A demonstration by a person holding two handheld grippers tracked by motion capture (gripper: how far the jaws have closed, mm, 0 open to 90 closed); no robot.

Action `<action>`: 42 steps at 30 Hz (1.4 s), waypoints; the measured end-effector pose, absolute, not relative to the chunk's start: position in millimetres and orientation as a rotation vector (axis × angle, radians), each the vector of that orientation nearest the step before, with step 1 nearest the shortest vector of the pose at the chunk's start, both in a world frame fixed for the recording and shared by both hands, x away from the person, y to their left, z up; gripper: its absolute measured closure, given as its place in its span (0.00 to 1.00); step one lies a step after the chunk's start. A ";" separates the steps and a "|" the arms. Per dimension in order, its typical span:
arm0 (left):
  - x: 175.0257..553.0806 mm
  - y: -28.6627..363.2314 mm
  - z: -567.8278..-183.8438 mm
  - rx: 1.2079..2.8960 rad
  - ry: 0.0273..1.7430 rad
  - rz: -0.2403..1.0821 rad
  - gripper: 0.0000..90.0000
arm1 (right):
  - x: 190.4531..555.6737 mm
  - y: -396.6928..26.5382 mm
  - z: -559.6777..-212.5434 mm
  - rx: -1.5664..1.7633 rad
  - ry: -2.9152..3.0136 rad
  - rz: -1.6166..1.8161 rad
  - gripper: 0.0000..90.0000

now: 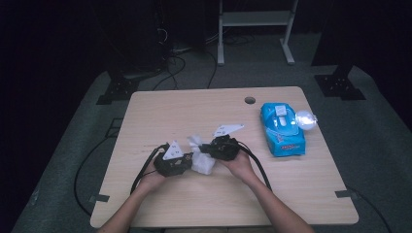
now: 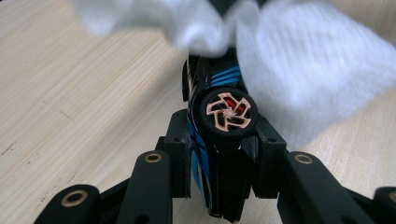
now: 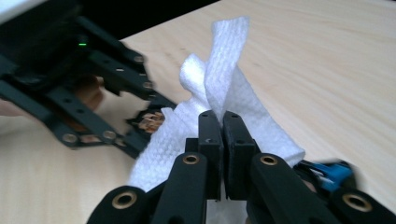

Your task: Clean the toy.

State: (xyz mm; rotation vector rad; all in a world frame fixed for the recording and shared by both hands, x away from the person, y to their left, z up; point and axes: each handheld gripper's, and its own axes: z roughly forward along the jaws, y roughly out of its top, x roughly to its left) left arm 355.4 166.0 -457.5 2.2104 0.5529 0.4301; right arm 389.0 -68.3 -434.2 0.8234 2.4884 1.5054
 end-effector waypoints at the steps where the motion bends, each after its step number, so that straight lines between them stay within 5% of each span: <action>1: 355.7 166.3 -457.1 2.216 0.549 0.430 0.73 | 389.8 -70.7 -434.1 0.828 2.480 1.502 0.96; 12: 361.2 165.9 -457.5 2.209 0.528 0.404 0.73 | 382.0 -56.2 -434.3 0.763 2.506 1.516 0.96; 23: 364.1 167.8 -457.5 2.213 0.501 0.385 0.72 | 402.2 -109.5 -431.0 0.932 2.395 1.398 0.96; 33: 366.6 166.4 -458.0 2.209 0.463 0.374 0.72 | 380.9 -92.4 -425.1 0.818 2.458 1.428 0.96; 42: 368.6 165.4 -457.4 2.208 0.481 0.383 0.71 | 397.4 -106.5 -431.8 0.922 2.413 1.426 0.96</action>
